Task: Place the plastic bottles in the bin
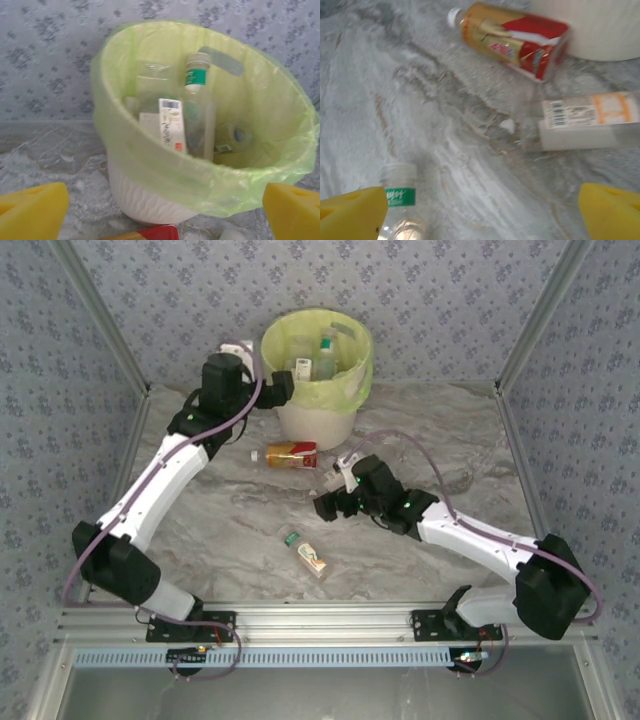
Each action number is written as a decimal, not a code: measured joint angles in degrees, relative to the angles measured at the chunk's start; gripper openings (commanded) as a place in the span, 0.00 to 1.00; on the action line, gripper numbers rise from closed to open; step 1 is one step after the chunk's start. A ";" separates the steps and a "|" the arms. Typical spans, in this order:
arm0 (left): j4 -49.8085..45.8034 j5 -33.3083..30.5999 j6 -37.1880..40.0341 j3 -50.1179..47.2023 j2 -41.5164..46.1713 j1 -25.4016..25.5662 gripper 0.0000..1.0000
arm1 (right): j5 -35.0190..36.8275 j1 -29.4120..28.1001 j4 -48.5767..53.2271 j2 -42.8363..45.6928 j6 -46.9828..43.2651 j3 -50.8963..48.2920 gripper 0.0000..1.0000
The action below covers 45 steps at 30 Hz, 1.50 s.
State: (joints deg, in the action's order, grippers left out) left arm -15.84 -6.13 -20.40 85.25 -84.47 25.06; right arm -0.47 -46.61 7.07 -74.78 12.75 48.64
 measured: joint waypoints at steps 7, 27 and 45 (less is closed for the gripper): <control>1.97 -3.17 -6.78 -10.71 7.63 -5.31 0.99 | -0.44 -8.57 2.71 -2.95 -3.43 -0.02 1.00; 0.17 -5.73 -12.72 -20.44 13.99 -10.97 0.99 | 1.90 -18.16 11.61 -19.37 -5.77 5.03 0.83; -0.74 -5.70 -13.60 -22.27 13.99 -12.87 0.99 | 2.32 -12.13 12.92 -21.00 -7.32 8.15 0.34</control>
State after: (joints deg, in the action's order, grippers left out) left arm -16.58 -11.84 -34.00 62.98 -70.48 12.19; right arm 1.85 -58.74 19.99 -95.79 5.43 56.80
